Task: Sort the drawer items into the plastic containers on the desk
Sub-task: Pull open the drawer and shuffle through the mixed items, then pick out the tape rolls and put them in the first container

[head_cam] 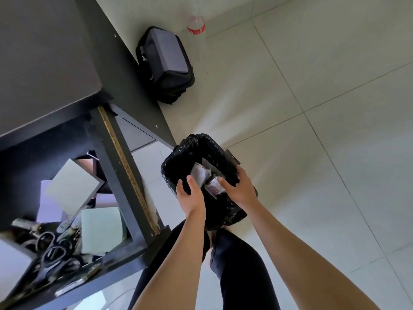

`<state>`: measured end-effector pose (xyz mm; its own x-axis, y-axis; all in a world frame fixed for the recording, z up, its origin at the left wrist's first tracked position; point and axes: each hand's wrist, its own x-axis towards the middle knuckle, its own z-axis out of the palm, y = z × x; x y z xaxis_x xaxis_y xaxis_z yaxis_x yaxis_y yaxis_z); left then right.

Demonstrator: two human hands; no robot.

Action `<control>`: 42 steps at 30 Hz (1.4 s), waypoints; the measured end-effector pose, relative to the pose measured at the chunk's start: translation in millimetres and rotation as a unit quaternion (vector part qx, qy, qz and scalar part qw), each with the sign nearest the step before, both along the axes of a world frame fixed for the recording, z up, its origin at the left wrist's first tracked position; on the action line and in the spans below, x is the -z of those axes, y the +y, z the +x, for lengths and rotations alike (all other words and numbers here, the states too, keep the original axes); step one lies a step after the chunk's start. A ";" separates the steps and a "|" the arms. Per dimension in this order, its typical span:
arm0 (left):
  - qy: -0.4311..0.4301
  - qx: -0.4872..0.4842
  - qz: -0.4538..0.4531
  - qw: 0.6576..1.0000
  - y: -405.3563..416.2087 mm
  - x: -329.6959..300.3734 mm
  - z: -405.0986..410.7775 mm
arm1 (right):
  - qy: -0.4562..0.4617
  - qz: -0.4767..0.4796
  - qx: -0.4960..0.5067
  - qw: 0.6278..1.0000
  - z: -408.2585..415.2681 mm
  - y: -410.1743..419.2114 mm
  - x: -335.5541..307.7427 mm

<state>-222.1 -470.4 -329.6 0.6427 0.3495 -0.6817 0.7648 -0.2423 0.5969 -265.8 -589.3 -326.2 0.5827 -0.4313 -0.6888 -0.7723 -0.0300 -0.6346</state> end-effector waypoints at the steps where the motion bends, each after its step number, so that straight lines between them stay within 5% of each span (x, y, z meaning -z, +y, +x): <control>1: 0.004 0.000 0.000 1.000 0.4 -5.0 -1.9 | 0.013 0.001 0.001 1.000 -3.2 0.1 -4.8; 15: 0.015 0.263 -0.059 0.963 31.0 -198.6 -66.4 | -0.056 -0.019 0.052 0.997 -43.4 20.0 -190.7; 23: -0.105 0.240 -0.106 0.959 105.4 -298.7 -62.3 | -0.189 -0.044 0.028 0.981 -24.2 87.5 -284.8; 33: -0.199 0.101 0.034 0.974 262.1 -317.3 -3.0 | -0.209 -0.039 -0.203 0.956 51.8 202.4 -305.6; 37: -0.124 0.152 0.118 0.974 330.5 -289.2 31.5 | -0.148 -0.044 -0.303 0.940 80.2 248.8 -283.2; 42: -0.007 0.300 0.120 0.947 369.5 -268.5 64.5 | -0.065 -0.081 -0.358 0.928 100.0 289.7 -254.1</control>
